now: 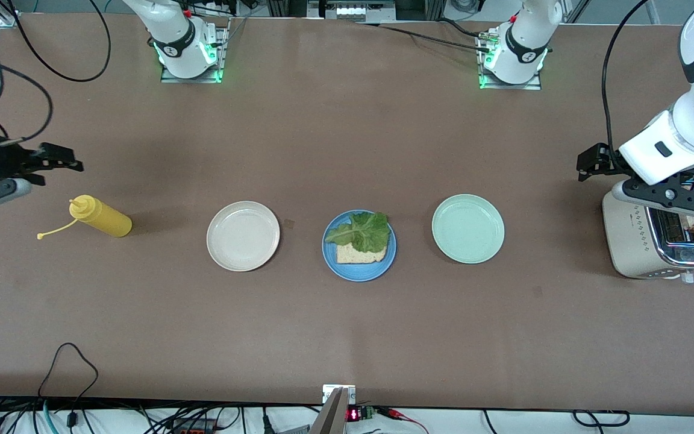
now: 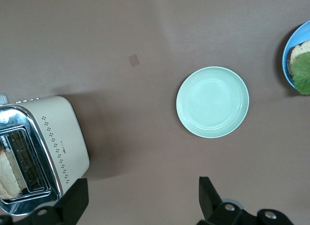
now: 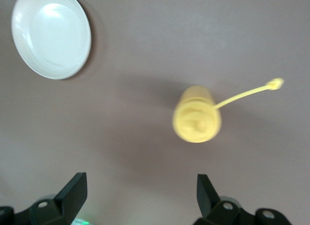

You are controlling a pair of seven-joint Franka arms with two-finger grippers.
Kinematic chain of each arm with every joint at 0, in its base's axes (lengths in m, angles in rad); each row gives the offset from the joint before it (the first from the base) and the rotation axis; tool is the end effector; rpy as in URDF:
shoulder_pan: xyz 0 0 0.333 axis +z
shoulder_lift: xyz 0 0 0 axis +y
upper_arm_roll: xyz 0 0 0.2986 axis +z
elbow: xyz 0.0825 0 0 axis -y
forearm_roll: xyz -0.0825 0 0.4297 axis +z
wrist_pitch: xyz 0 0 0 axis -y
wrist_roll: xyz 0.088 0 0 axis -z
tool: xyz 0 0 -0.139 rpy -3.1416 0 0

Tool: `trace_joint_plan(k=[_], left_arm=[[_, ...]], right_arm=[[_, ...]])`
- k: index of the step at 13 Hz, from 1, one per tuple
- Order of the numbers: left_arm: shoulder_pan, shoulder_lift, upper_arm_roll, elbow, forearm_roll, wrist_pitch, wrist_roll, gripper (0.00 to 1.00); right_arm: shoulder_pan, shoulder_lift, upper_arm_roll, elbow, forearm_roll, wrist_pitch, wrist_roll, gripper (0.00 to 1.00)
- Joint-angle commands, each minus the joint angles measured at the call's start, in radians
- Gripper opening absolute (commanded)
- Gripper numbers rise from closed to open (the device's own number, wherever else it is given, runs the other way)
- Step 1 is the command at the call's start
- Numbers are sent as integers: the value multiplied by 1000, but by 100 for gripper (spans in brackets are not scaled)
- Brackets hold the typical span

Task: Make sandwich in blue plate with both arms
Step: 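Withdraw the right gripper toward the yellow squeeze bottle, then grasp the yellow squeeze bottle with the right gripper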

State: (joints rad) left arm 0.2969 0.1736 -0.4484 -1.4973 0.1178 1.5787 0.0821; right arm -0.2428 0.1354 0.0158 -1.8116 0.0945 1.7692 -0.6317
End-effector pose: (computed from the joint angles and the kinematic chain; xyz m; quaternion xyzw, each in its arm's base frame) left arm 0.6381 -0.0633 0.5155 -0.9921 0.1176 0.0368 0.0226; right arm 0.6010 -0.1275 0.3847 -0.9773 -0.1869 0.0613 0.0791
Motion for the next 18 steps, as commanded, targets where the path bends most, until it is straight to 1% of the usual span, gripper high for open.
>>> trace_joint_plan(k=[1, 6, 9, 11, 13, 14, 15, 16, 17, 18], left_arm=[[5, -11, -4, -1, -14, -5, -7, 100], [5, -5, -4, 9, -12, -5, -7, 100], [5, -5, -4, 11, -12, -5, -8, 100], [5, -5, -4, 11, -14, -5, -8, 100], [7, -5, -4, 9, -14, -5, -7, 100], [5, -5, -4, 9, -12, -5, -8, 100], [7, -5, -4, 9, -14, -5, -7, 100], [7, -5, -4, 9, -14, -5, -7, 100], [7, -5, -4, 9, -12, -6, -7, 100], [7, -5, -4, 9, -12, -6, -7, 100]], right_arm=[[-84, -23, 23, -109, -7, 145, -228, 100], [-176, 3, 26, -169, 20, 317, -606, 100], [-249, 56, 26, -173, 180, 329, -906, 100], [-295, 123, 26, -167, 325, 329, -1148, 100], [-340, 202, 29, -160, 491, 316, -1392, 100], [-363, 238, 36, -155, 555, 302, -1464, 100], [-389, 278, 47, -141, 589, 267, -1511, 100], [-433, 326, 80, -114, 623, 224, -1555, 100], [-497, 386, 145, -73, 652, 199, -1613, 100], [-533, 433, 183, -37, 660, 196, -1650, 100]])
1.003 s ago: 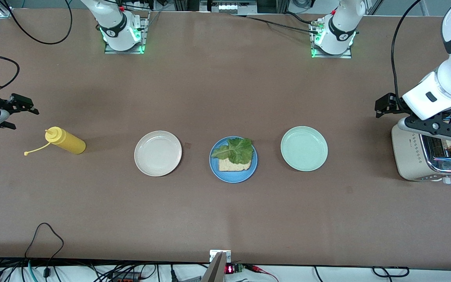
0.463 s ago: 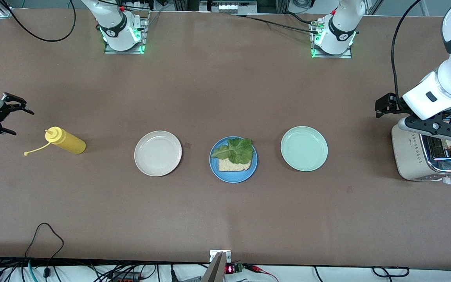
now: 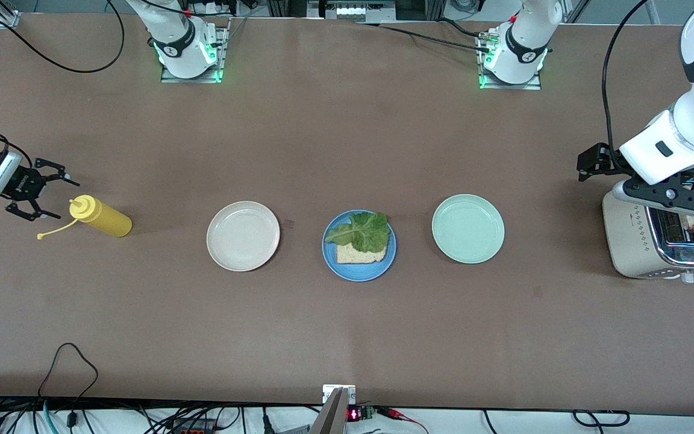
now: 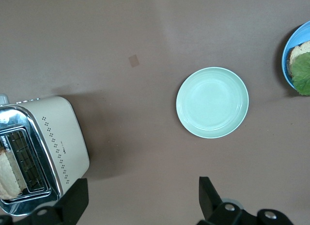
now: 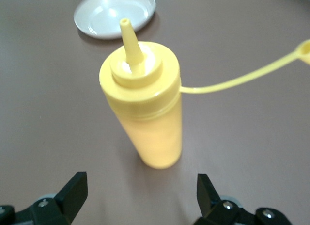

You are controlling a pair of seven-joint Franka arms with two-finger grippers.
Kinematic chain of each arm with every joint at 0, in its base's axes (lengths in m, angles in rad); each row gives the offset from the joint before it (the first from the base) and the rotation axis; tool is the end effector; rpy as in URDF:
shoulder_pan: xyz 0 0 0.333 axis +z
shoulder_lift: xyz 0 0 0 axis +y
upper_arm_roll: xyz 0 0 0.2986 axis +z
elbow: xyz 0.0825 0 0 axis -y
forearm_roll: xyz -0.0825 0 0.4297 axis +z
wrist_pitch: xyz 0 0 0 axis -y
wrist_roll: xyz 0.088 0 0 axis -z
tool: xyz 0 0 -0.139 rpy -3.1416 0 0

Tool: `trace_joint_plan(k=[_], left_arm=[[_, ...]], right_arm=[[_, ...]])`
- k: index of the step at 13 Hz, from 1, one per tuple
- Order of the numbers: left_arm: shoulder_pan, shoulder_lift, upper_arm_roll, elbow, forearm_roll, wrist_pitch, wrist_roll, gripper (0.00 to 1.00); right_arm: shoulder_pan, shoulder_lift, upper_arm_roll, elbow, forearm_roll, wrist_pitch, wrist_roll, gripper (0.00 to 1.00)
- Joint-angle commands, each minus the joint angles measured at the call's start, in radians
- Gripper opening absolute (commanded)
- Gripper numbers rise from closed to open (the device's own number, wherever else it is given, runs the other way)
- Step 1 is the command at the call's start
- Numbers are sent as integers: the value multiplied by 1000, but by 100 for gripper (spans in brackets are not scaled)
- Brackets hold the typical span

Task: Make sandwich in blue plate with both arms
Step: 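Grasp the yellow squeeze bottle with the right gripper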

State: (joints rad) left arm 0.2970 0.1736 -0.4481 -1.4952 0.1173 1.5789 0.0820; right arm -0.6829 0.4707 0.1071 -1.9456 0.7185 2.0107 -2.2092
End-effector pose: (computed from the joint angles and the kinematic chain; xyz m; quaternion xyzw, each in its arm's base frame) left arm 0.6384 -0.0630 0.5166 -0.9922 0.1172 0.0356 0.0223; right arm 0.5353 -0.2759 0.1513 -0.7761 -0.5180 -0.2663 0.2418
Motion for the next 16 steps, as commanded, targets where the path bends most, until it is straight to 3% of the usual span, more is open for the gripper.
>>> trace_joint_plan(k=[1, 4, 7, 13, 14, 15, 16], left_arm=[[5, -5, -4, 9, -11, -7, -8, 100], [8, -5, -4, 7, -13, -7, -7, 100], [7, -3, -4, 7, -13, -7, -7, 100], [7, -3, -4, 7, -13, -7, -7, 100], [5, -5, -4, 7, -13, -7, -7, 100], [2, -5, -4, 9, -13, -7, -8, 100], [2, -5, -6, 9, -13, -7, -8, 100]], right_arm=[[-104, 130, 98, 109, 58, -64, -93, 100], [-104, 190, 97, 113, 195, -137, -232, 100], [-104, 244, 100, 142, 226, -217, -288, 100], [-101, 292, 118, 140, 253, -231, -328, 100], [-95, 292, 120, 140, 253, -231, -323, 84], [-89, 289, 120, 140, 251, -227, -316, 51], [-67, 284, 120, 140, 251, -219, -307, 28]])
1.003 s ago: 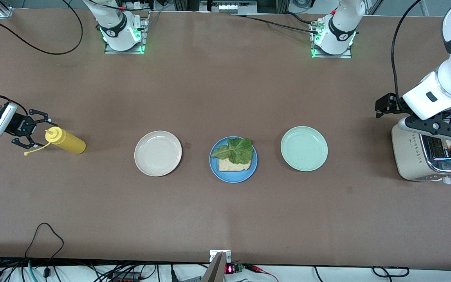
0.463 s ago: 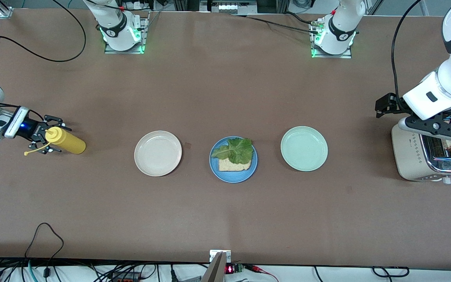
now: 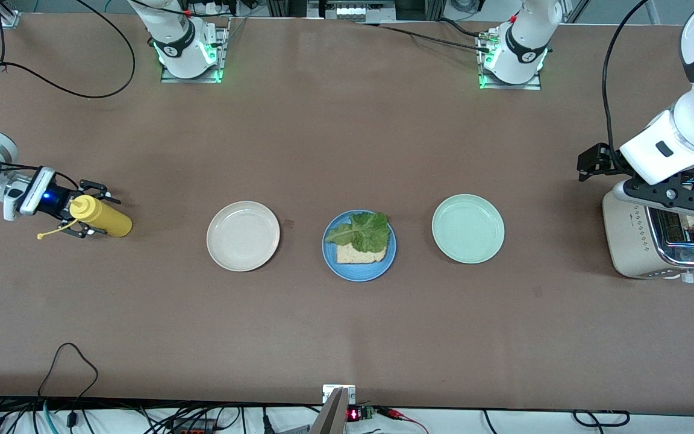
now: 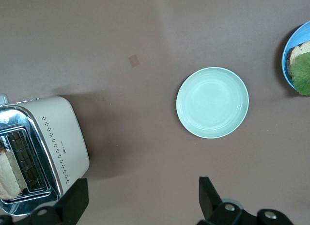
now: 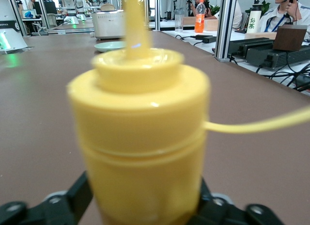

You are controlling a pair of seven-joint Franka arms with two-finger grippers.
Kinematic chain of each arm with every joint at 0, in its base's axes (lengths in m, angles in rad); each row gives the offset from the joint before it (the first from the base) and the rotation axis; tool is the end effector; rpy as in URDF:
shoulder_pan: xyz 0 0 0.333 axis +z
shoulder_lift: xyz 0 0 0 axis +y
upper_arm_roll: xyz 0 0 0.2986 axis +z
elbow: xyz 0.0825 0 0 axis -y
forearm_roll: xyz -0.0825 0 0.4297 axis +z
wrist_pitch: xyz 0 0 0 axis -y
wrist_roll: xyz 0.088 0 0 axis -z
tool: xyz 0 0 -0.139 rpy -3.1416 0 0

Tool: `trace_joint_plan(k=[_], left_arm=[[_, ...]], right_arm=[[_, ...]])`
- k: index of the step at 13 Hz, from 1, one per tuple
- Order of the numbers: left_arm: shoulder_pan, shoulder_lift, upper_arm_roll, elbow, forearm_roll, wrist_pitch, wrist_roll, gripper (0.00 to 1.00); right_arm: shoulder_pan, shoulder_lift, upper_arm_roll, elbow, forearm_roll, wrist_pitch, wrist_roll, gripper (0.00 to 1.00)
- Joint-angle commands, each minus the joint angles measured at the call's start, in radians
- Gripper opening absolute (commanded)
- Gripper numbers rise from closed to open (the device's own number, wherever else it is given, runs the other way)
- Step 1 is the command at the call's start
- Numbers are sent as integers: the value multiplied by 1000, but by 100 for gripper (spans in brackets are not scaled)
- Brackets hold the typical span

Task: Make sandwich in blue plate with both arms
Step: 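Grasp the yellow squeeze bottle with the right gripper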

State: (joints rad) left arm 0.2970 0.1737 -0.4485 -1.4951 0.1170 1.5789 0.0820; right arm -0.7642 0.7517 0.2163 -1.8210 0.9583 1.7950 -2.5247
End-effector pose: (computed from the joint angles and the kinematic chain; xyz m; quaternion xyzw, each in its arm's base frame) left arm 0.6384 -0.0633 0.5166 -0.9922 0.1174 0.0356 0.0221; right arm 0.5501 -0.2158 0.0667 -0.6499 -0.5131 -0.4360 0.3526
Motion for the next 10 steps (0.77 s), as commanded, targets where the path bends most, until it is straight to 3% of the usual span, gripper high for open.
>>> trace_joint_plan(k=[1, 2, 5, 10], left_arm=[[2, -3, -4, 9, -13, -7, -8, 100], [4, -5, -4, 9, -13, -7, -8, 100], [4, -5, -4, 9, -13, -7, -8, 100], [4, -5, -4, 7, -13, -7, -8, 100]], right_arm=[[43, -11, 9, 17, 11, 9, 15, 9], [84, -34, 8, 17, 10, 21, 24, 2], [208, -136, 3, 17, -36, 140, 114, 0], [405, -348, 5, -4, -298, 309, 433, 0]])
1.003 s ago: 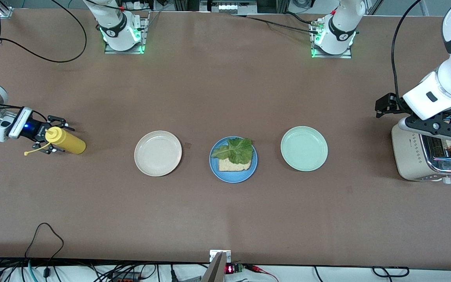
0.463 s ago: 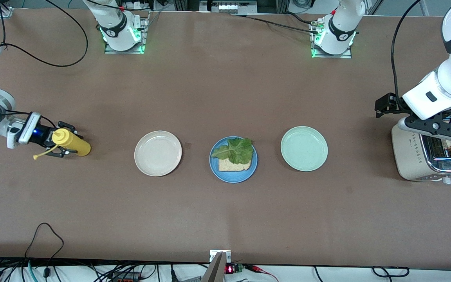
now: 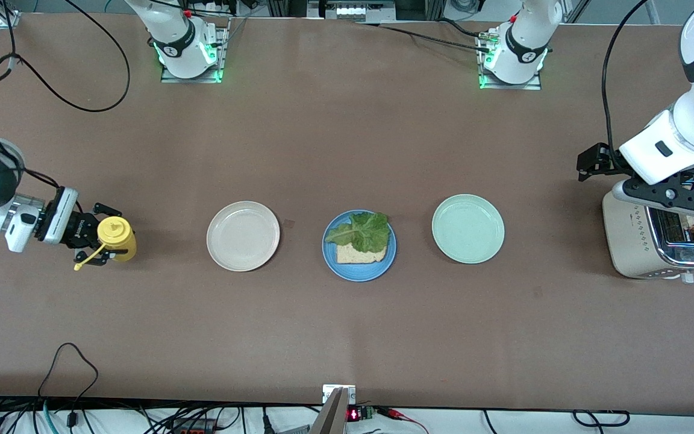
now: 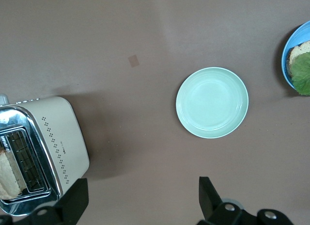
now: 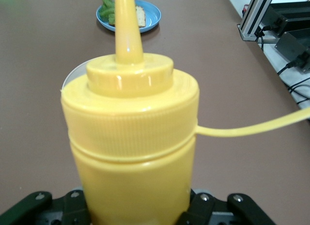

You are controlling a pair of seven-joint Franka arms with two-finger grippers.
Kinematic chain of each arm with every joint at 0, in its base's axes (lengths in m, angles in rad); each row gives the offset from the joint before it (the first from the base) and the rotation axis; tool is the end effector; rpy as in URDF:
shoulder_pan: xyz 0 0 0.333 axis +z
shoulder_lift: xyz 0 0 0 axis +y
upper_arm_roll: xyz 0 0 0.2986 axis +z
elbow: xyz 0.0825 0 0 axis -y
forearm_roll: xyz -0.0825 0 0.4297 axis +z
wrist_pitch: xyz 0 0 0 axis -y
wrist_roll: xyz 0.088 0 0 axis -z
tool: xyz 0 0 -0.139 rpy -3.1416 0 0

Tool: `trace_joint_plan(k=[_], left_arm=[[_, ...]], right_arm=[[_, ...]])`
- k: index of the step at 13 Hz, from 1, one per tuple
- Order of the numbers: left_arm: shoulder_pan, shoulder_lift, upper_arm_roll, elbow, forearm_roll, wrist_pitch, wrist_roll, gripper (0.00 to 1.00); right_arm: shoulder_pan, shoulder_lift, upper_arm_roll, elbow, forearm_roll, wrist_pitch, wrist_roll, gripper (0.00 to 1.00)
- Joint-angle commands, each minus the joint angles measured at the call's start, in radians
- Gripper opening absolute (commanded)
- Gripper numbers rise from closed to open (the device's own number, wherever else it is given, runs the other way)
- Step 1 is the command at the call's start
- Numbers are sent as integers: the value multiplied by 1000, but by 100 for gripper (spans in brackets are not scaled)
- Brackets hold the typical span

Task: Make sandwich in blue plate with both arms
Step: 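Carry the bottle over the lettuce and tilt it to squeeze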

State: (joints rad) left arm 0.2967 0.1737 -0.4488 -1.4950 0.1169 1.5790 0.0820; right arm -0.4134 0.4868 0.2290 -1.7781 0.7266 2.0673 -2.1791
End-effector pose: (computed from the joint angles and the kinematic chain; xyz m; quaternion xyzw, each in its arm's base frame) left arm 0.6383 -0.0637 0.5167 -0.9922 0.1177 0.0355 0.0220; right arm 0.6679 -0.0756 0.2225 -0.6661 -0.6544 -0.2845 0.2172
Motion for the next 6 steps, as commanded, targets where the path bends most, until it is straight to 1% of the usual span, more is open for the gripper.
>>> trace_joint_plan(k=[1, 4, 6], left_arm=[[4, -5, -5, 9, -13, -7, -8, 100], [4, -5, -5, 7, -13, -7, -8, 100], [4, -5, -4, 7, -13, -7, -7, 100]], right_arm=[[100, -95, -10, -47, -106, 66, 149, 0], [218, -134, -10, -47, -264, 149, 348, 0], [287, -155, -10, -47, -405, 160, 531, 0]])
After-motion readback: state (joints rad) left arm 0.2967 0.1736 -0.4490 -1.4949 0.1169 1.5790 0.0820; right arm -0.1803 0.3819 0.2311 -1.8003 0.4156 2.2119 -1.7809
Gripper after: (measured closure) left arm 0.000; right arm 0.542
